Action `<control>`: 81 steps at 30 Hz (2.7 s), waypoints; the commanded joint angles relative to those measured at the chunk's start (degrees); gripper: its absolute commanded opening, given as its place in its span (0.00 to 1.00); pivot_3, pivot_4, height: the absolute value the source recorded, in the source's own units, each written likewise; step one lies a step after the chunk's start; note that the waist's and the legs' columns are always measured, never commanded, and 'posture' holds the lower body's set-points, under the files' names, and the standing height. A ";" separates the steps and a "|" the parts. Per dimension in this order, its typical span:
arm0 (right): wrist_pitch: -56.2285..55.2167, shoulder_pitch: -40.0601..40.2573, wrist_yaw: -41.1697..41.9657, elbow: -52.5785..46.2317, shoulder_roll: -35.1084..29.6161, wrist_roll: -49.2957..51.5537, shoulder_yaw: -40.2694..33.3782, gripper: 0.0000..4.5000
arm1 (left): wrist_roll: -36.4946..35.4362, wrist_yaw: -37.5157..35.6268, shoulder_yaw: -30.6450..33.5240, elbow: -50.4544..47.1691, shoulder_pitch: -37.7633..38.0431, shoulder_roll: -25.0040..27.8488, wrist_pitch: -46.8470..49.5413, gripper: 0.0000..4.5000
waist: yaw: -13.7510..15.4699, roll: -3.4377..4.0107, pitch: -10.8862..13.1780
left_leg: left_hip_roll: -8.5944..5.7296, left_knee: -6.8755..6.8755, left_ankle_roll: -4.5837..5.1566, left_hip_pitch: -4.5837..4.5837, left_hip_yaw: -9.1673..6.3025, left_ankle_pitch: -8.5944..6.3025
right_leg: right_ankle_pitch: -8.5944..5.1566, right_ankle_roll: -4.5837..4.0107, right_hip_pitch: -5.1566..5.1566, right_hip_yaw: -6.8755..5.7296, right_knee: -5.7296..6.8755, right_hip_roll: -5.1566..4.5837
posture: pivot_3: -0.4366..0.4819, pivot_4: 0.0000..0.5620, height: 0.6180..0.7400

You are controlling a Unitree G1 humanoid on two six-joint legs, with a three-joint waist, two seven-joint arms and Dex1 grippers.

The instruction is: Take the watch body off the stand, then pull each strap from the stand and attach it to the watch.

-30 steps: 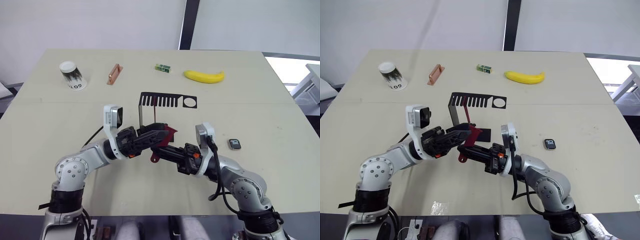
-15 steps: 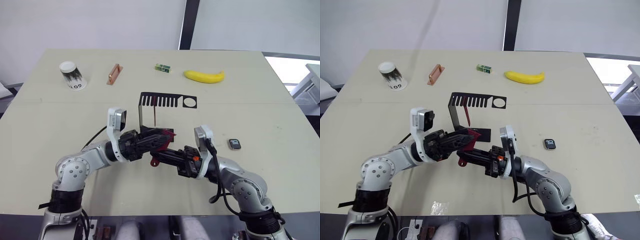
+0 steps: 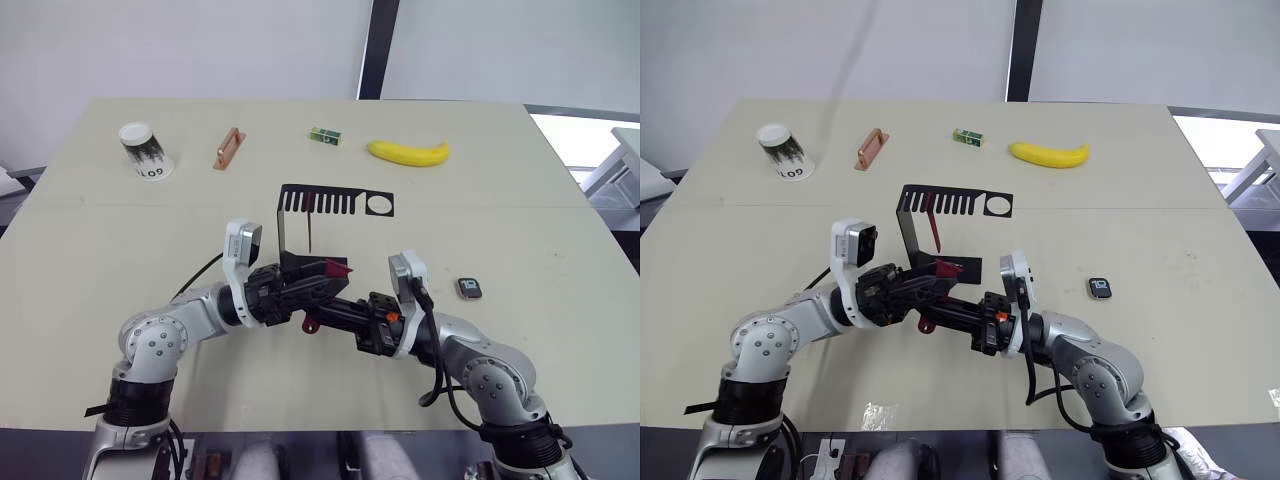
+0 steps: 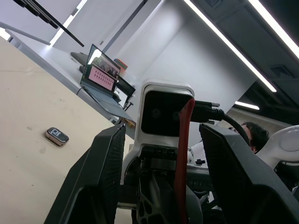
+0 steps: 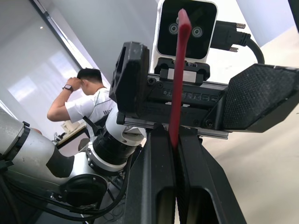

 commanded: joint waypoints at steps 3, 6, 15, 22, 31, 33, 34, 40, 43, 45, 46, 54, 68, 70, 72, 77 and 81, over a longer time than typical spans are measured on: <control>-1.02 0.12 1.51 -1.17 -0.32 0.37 -0.12 0.00 | -0.03 -0.44 0.71 -0.04 -0.59 -0.83 -1.11 0.61 | 0.02 0.00 0.00 | 0.00 0.00 0.00 0.00 0.00 0.00 | 0.00 0.00 0.00 0.00 0.00 0.00 | 0.48 0.27 0.98; -1.03 0.03 1.60 -1.10 -0.46 0.33 -0.15 0.00 | -0.17 -0.47 0.65 -0.27 -0.44 -0.93 -0.98 0.49 | 0.00 0.00 0.00 | 0.00 0.00 0.00 0.00 0.00 0.00 | 0.00 0.00 0.00 -0.01 0.00 0.00 | 0.48 0.27 0.98; -0.95 0.11 1.52 -1.23 -0.49 0.34 0.00 0.00 | -1.52 -1.85 0.89 -1.43 0.43 -0.05 -0.10 0.00 | -0.01 0.00 0.00 | 0.00 -0.01 0.00 -0.01 -0.01 0.00 | 0.00 0.00 -0.01 0.00 0.00 0.00 | 0.48 0.27 0.98; -1.52 -0.03 1.24 -1.15 -0.85 -0.85 0.32 0.00 | -1.85 -2.84 0.95 -1.96 0.82 0.32 -0.61 0.00 | 0.01 0.00 0.00 | 0.00 -0.01 0.00 -0.01 -0.01 0.00 | 0.00 0.00 0.00 -0.01 -0.01 0.00 | 0.48 0.27 0.98; -0.06 1.72 0.12 -3.00 -6.22 -0.85 -4.04 0.64 | 0.51 -2.42 1.86 -3.13 1.18 0.30 -4.24 0.00 | 0.09 0.00 0.00 | 0.00 -0.01 0.00 -0.03 -0.01 0.00 | 0.00 0.00 0.00 0.00 -0.04 -0.01 | 0.48 0.27 0.98; -0.35 4.05 0.41 -4.22 -9.98 -1.11 -7.09 0.85 | 2.11 -2.55 2.73 -3.84 1.74 1.31 -6.07 0.00 | 0.16 0.00 0.00 | 0.00 -0.03 0.01 -0.04 -0.02 0.00 | 0.00 0.00 -0.01 -0.01 -0.08 -0.01 | 0.48 0.27 0.98; -1.03 5.54 1.03 -5.04 -12.22 -1.74 -8.73 0.95 | 4.67 -2.28 3.19 -4.37 2.22 1.68 -8.63 0.00 | 0.16 0.00 0.00 | -0.01 -0.06 0.01 -0.04 -0.03 0.00 | 0.00 0.00 0.00 -0.01 -0.10 -0.01 | 0.48 0.27 0.98; -17.46 16.99 0.54 -4.45 -18.61 -15.73 -19.67 0.99 | 17.59 -3.56 6.25 -6.26 7.65 6.89 -20.85 0.00 | 0.04 -0.01 0.01 | -0.02 -0.12 0.00 -0.04 0.00 0.00 | 0.00 0.00 0.03 0.03 -0.21 0.02 | 0.48 0.27 0.98; -25.73 23.84 -0.02 -1.71 -18.57 -21.41 -25.91 0.99 | 19.39 -4.38 8.26 -6.66 10.86 8.96 -23.45 0.00 | 0.18 -0.01 0.01 | -0.01 -0.20 -0.01 -0.01 0.02 0.00 | 0.00 0.00 0.02 0.04 -0.22 0.04 | 0.48 0.27 0.98; -31.38 29.30 -1.06 0.90 -17.62 -24.41 -32.12 0.99 | 20.88 -4.14 10.20 -6.87 13.31 10.41 -25.06 0.00 | 0.32 -0.02 0.02 | -0.01 -0.20 -0.01 0.00 0.02 0.00 | 0.00 0.01 0.06 0.04 -0.23 0.03 | 0.48 0.27 0.98; -32.77 31.83 -1.26 2.10 -17.23 -24.96 -34.85 0.99 | 21.32 -3.96 11.38 -6.57 14.25 11.04 -25.55 0.00 | 0.39 -0.02 0.02 | -0.02 -0.19 -0.01 -0.01 0.02 0.00 | 0.00 0.01 0.05 0.03 -0.24 0.01 | 0.48 0.27 0.98; -45.79 43.49 -5.74 17.46 -13.31 -31.44 -49.57 0.99 | 25.14 -0.86 20.47 -3.68 24.77 11.04 -31.26 0.00 | -0.20 0.00 0.01 | 0.01 -0.36 -0.01 0.16 0.08 -0.01 | -0.02 -0.03 0.20 0.10 -0.36 0.01 | 0.48 0.27 0.98; -35.43 34.63 -17.21 9.50 -8.29 -31.25 -40.32 0.99 | 19.06 4.99 20.83 -11.75 24.98 8.33 -28.45 0.00 | -0.16 0.19 -0.04 | 0.00 -0.46 -0.11 0.22 0.10 -0.05 | -0.04 -0.09 0.20 0.14 -0.20 -0.01 | 0.48 0.27 0.98; -28.71 33.10 -21.05 6.23 -8.79 -34.55 -35.84 0.99 | 19.59 5.51 18.90 -13.25 22.71 8.42 -28.42 0.00 | 0.08 0.19 -0.04 | 0.00 -0.46 -0.12 0.22 0.09 -0.05 | -0.04 -0.09 0.15 0.13 -0.15 0.00 | 0.48 0.27 0.98; -25.54 30.30 -23.62 3.83 -7.80 -35.44 -32.22 0.99 | 19.30 5.57 16.12 -15.27 20.13 8.61 -27.43 0.00 | 0.24 0.18 -0.04 | 0.00 -0.42 -0.13 0.20 0.04 -0.04 | -0.04 -0.09 0.15 0.10 -0.16 -0.01 | 0.48 0.27 0.98; -20.76 24.50 -28.14 3.40 -4.90 -36.47 -27.24 0.99 | 20.62 2.60 9.06 -18.06 17.08 10.14 -26.03 0.00 | 0.01 0.20 -0.05 | -0.02 -0.31 -0.14 0.20 0.07 -0.02 | -0.03 -0.06 0.15 0.11 -0.08 0.01 | 0.48 0.27 0.98; -18.05 21.32 -31.41 3.90 -2.90 -38.02 -24.43 0.99 | 19.25 3.42 6.95 -18.94 17.44 9.51 -24.81 0.00 | -0.17 0.21 -0.05 | 0.03 -0.32 -0.21 0.18 0.09 0.04 | -0.06 -0.11 0.08 0.12 -0.07 0.09 | 0.48 0.27 0.98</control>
